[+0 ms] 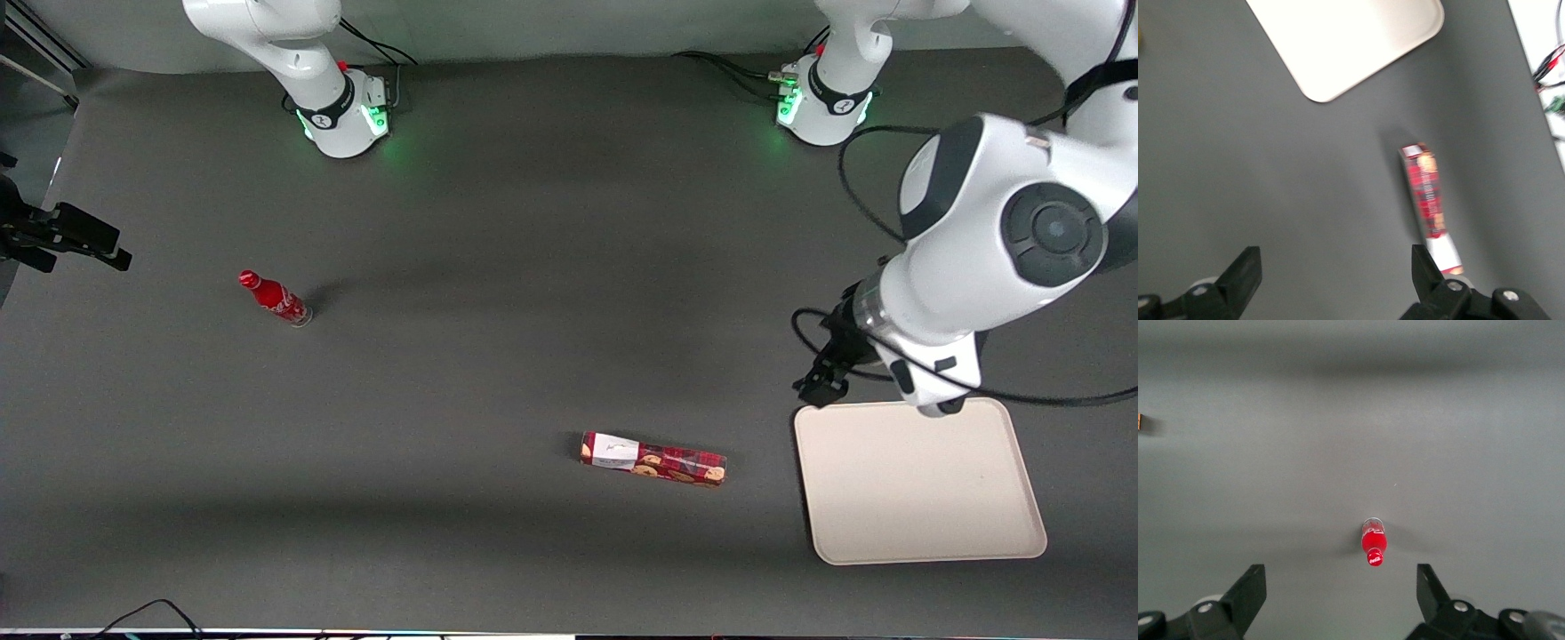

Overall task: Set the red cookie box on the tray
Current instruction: 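Move the left gripper down to the red plaid cookie box and close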

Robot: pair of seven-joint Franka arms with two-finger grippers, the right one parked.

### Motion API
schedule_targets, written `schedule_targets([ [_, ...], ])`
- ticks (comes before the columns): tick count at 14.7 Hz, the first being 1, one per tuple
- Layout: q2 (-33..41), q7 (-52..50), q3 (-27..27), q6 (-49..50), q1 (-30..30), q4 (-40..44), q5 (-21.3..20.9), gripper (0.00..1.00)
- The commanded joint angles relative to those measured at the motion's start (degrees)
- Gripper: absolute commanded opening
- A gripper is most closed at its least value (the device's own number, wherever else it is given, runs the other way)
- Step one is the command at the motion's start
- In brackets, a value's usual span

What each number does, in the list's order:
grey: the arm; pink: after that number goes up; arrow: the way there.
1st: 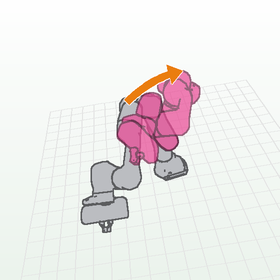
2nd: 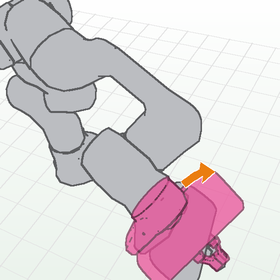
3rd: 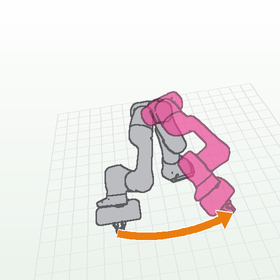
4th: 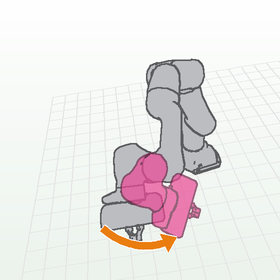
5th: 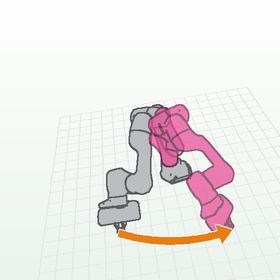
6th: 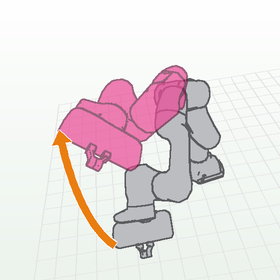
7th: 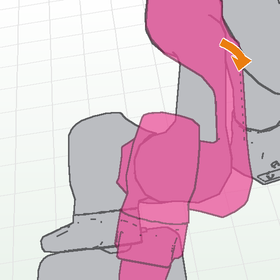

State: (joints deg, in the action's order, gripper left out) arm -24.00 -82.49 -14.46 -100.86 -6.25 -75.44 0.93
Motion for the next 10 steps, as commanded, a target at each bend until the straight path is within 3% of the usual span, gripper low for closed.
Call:
schedule_targets([
  [1, -6.7, -11.2, -2.0, -9.3, -1.7, 2.7, -2.0, 1.0],
  [5, -16.9, -16.0, -2.3, -21.4, -5.3, 2.5, -2.6, 1.0],
  [10, -22.9, -16.8, -3.4, -27.9, -5.5, 1.7, -2.8, 1.0],
])
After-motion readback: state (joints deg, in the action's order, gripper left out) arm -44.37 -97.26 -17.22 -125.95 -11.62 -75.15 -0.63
